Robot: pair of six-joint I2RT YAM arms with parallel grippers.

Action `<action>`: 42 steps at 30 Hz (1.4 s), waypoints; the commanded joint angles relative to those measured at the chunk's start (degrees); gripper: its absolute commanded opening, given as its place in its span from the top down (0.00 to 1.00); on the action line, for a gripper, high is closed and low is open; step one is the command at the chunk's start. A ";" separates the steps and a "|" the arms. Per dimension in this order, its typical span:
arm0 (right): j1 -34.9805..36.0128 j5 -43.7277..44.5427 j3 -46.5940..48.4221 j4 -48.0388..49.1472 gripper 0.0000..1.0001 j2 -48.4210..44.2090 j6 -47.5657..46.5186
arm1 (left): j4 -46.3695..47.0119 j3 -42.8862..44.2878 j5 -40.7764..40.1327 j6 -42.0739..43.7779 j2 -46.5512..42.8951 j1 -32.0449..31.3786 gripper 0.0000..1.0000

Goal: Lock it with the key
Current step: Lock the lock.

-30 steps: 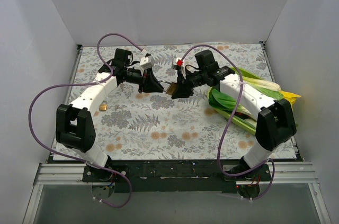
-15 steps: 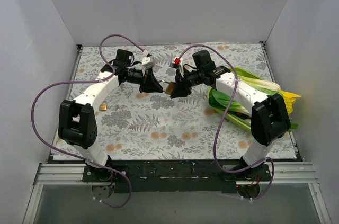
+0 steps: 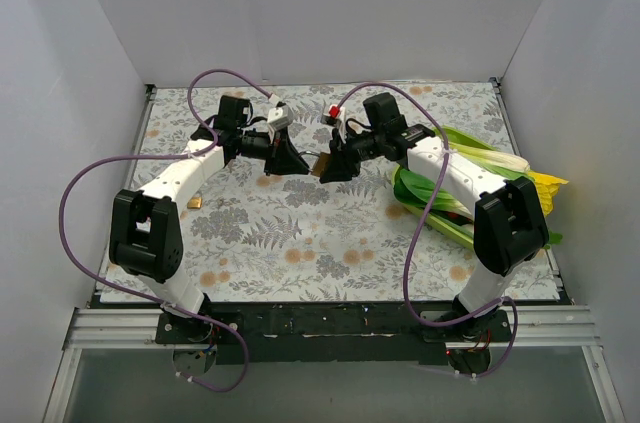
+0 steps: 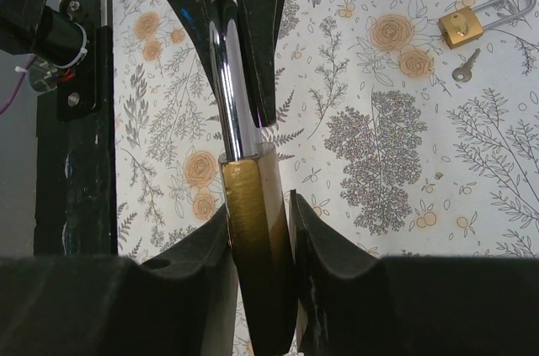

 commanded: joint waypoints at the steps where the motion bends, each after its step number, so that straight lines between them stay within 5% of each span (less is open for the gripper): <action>1: 8.01 -11.76 5.68 23.34 0.99 -4.70 0.37 | -1.63 0.18 4.65 4.94 0.31 -9.80 1.00; 8: 2.13 -10.53 1.55 12.70 0.99 -8.48 -3.32 | -15.68 7.91 2.81 15.31 2.51 -2.87 1.00; 12: 0.63 -9.92 0.41 7.49 0.99 -9.79 -6.14 | -17.03 11.18 2.45 13.58 2.69 -0.04 0.93; 16: -0.34 -7.73 -1.00 12.13 0.99 -10.41 -0.98 | -8.08 10.92 1.93 -1.51 1.20 2.07 0.71; 20: -3.23 -2.37 -3.02 24.25 0.99 -9.80 15.43 | 8.41 9.08 0.18 -23.30 -0.21 4.79 0.50; 25: -4.30 1.94 -3.11 30.42 0.99 -9.01 20.66 | 9.26 11.96 -3.96 -34.39 -0.65 5.50 0.18; 28: -4.30 4.84 -3.81 32.35 0.99 -9.44 22.24 | 13.02 10.66 -13.09 -43.19 -2.23 6.20 0.02; 35: -3.95 21.88 -7.42 35.88 0.99 -11.47 26.90 | 25.42 3.01 -20.65 -66.82 -5.67 7.70 0.02; 42: -2.80 32.70 -10.23 37.81 0.99 -11.29 28.22 | 23.58 5.82 -25.66 -86.25 1.19 4.01 0.02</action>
